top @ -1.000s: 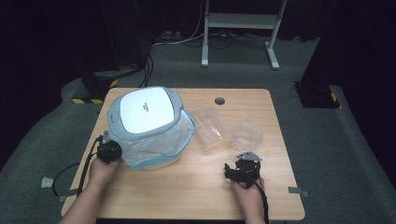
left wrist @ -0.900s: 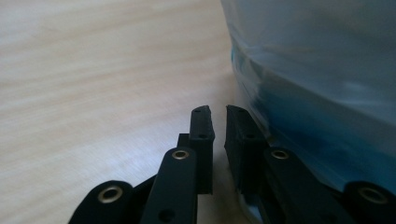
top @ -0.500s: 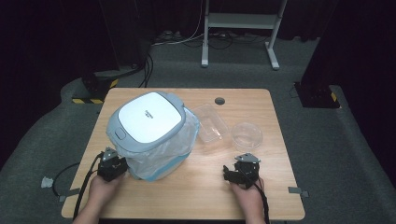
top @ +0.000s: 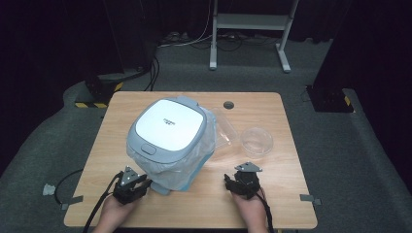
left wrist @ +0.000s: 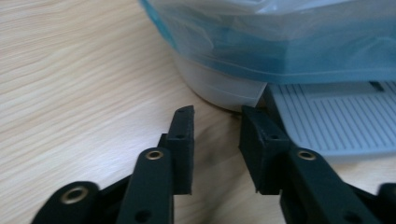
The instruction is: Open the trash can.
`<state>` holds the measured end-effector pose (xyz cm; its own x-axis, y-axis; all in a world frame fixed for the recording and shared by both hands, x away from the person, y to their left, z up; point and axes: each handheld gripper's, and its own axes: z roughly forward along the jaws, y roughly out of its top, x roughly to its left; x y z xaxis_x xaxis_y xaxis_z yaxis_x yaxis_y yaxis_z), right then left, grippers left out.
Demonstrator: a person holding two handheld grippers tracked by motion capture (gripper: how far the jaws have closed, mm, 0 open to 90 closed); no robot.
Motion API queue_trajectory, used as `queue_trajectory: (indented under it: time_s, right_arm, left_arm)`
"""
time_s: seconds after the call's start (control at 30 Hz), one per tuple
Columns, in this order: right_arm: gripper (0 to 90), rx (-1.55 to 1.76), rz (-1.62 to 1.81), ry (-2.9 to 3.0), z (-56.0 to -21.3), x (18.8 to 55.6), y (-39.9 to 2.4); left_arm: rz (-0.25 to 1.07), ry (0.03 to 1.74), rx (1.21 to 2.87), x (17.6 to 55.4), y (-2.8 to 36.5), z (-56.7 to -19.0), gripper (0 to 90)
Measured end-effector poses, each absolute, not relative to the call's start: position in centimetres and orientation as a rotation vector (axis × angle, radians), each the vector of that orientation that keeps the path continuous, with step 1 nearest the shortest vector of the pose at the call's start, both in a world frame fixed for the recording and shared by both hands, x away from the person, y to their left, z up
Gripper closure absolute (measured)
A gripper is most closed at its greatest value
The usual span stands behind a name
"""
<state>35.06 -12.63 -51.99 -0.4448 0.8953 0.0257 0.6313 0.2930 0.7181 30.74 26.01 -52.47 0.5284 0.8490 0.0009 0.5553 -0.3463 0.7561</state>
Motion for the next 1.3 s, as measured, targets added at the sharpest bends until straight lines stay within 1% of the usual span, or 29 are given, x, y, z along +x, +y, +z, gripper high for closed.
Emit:
queue_trajectory:
  time_s: [0.03,0.1,0.13,0.17,0.2,0.27,0.3,0.4,0.5,0.6,0.63,0.67,0.7,0.77,0.8,0.9,1.0,1.07,1.2,1.3]
  right_arm:
    - [38.5,1.35,0.973,2.194,-51.8,34.8,-11.7]
    - [41.5,1.331,1.002,2.203,-51.6,34.5,-11.0]
    - [43.7,1.323,1.016,2.202,-51.4,34.3,-10.7]
    - [43.7,1.323,1.016,2.202,-51.4,34.3,-10.7]
    - [46.7,1.324,1.048,2.206,-51.2,34.0,-10.3]
    - [48.0,1.322,1.058,2.207,-51.1,33.9,-10.2]
    - [51.9,1.321,1.087,2.209,-51.0,33.5,-9.8]
    - [54.4,1.32,1.119,2.206,-50.7,33.2,-9.4]
    - [55.7,1.319,1.161,2.205,-50.4,33.0,-8.9]
    - [57.2,1.282,1.178,2.199,-49.7,32.7,-7.2]
    - [57.2,1.273,1.182,2.198,-49.5,32.7,-6.9]
    - [57.2,1.273,1.182,2.198,-49.5,32.7,-6.9]
    - [58.7,1.244,1.185,2.193,-49.2,32.5,-5.8]
    - [60.6,1.205,1.175,2.208,-49.0,32.6,-5.0]
    - [64.8,1.203,1.164,2.203,-48.9,32.7,-4.6]
    - [68.3,1.208,1.148,2.178,-48.9,33.2,-4.2]
    - [69.9,1.207,1.147,2.172,-48.9,33.6,-4.1]
    - [72.2,1.209,1.123,2.159,-48.8,34.6,-3.6]
    - [73.3,1.219,1.108,2.148,-48.8,35.8,-3.4]
    - [75.2,1.251,1.098,2.127,-48.7,37.8,-3.4]
  left_arm:
    - [0.517,1.127,2.053,30.7,25.9,-52.5,59.6]
    - [0.497,1.152,2.036,30.9,26.3,-52.4,56.9]
    - [0.483,1.171,2.021,30.9,26.6,-52.4,57.1]
    - [0.483,1.171,2.021,30.9,26.6,-52.4,57.1]
    - [0.502,1.197,2.006,31.1,27.2,-52.3,57.5]
    - [0.522,1.226,1.994,31.2,27.7,-52.3,57.9]
    - [0.522,1.265,1.961,31.4,28.5,-52.2,57.6]
    - [0.513,1.281,1.902,31.6,29.3,-52.0,57.6]
    - [0.534,1.27,1.866,32.0,29.1,-51.7,57.6]
    - [0.531,1.258,1.844,33.3,28.5,-51.5,57.8]
    - [0.513,1.256,1.822,33.5,28.3,-51.3,58.4]
    - [0.513,1.256,1.822,33.5,28.3,-51.3,61.6]
    - [0.535,1.253,1.822,33.5,28.0,-51.2,64.1]
    - [0.51,1.252,1.821,33.6,28.1,-51.2,65.0]
    - [0.496,1.257,1.815,33.5,28.1,-51.2,65.5]
    - [0.503,1.256,1.817,33.4,28.0,-51.1,69.1]
    - [0.512,1.26,1.815,33.5,27.9,-51.1,71.8]
    - [0.516,1.27,1.806,33.6,27.9,-51.1,72.6]
    - [0.532,1.276,1.801,34.1,27.6,-51.1,74.7]
    - [0.549,1.284,1.795,35.1,26.7,-51.2,75.8]
